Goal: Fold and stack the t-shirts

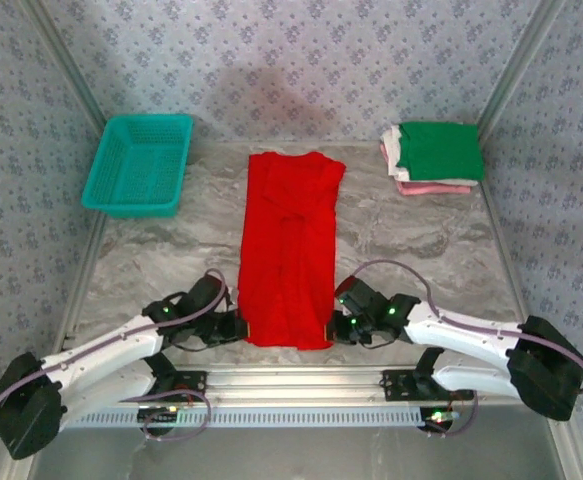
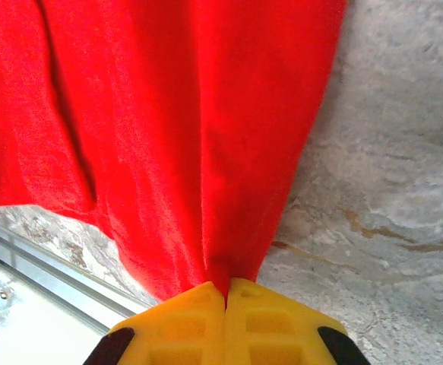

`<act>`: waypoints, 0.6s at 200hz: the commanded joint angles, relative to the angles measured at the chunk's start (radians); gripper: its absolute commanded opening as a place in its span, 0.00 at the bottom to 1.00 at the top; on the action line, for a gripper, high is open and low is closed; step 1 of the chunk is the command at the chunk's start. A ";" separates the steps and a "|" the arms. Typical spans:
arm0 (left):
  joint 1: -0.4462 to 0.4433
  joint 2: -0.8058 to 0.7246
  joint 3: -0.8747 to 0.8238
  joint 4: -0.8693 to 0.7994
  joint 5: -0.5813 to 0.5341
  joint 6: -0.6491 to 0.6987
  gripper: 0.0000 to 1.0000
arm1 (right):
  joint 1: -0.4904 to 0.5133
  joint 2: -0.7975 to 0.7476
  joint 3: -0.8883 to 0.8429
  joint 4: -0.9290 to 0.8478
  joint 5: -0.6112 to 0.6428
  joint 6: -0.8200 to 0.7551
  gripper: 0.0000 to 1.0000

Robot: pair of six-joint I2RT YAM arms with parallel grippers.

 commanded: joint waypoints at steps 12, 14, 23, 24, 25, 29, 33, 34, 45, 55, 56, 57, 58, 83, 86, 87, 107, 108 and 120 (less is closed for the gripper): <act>-0.036 -0.020 0.034 0.004 0.005 -0.017 0.00 | 0.020 0.029 0.069 -0.067 0.026 -0.048 0.00; -0.035 -0.023 0.036 0.001 0.000 -0.017 0.00 | 0.019 0.028 0.071 -0.070 0.028 -0.050 0.00; -0.036 -0.035 0.040 -0.005 -0.015 -0.010 0.00 | 0.012 0.028 0.074 -0.081 0.028 -0.054 0.00; -0.035 -0.036 0.040 -0.005 -0.017 -0.010 0.00 | 0.011 0.027 0.073 -0.081 0.028 -0.054 0.00; -0.035 -0.037 0.040 -0.006 -0.018 -0.009 0.00 | 0.010 0.027 0.073 -0.083 0.028 -0.054 0.00; -0.034 -0.041 0.042 -0.008 -0.023 -0.009 0.00 | 0.006 0.027 0.072 -0.087 0.026 -0.052 0.00; -0.032 -0.044 0.043 -0.010 -0.028 -0.010 0.00 | 0.002 0.027 0.070 -0.091 0.022 -0.052 0.00; -0.032 -0.044 0.042 -0.010 -0.029 -0.010 0.00 | 0.000 0.026 0.070 -0.092 0.021 -0.052 0.00; -0.026 -0.044 0.048 -0.007 -0.029 -0.013 0.00 | -0.014 0.020 0.072 -0.095 0.010 -0.057 0.00; -0.009 -0.039 0.068 -0.015 -0.027 -0.003 0.00 | -0.030 0.012 0.086 -0.117 0.004 -0.059 0.00; -0.007 -0.038 0.070 -0.017 -0.027 -0.001 0.00 | -0.033 0.011 0.088 -0.120 0.004 -0.061 0.00; -0.005 -0.038 0.073 -0.019 -0.027 0.000 0.00 | -0.035 0.010 0.091 -0.122 0.004 -0.062 0.00; -0.002 -0.038 0.077 -0.021 -0.027 0.002 0.00 | -0.037 0.009 0.093 -0.124 0.004 -0.063 0.00; 0.081 -0.013 0.175 -0.059 -0.024 0.067 0.00 | -0.104 0.003 0.160 -0.162 -0.015 -0.105 0.00; 0.092 -0.005 0.185 -0.063 -0.023 0.073 0.00 | -0.115 0.007 0.171 -0.168 -0.019 -0.113 0.00; 0.099 -0.003 0.189 -0.063 -0.023 0.075 0.00 | -0.118 0.008 0.174 -0.169 -0.021 -0.115 0.00; 0.178 0.056 0.245 -0.026 0.008 0.118 0.00 | -0.195 0.051 0.244 -0.196 -0.046 -0.177 0.00; 0.181 0.059 0.247 -0.024 0.009 0.119 0.00 | -0.197 0.054 0.246 -0.199 -0.046 -0.180 0.00; 0.217 0.096 0.284 -0.012 0.009 0.146 0.00 | -0.255 0.096 0.305 -0.226 -0.048 -0.219 0.00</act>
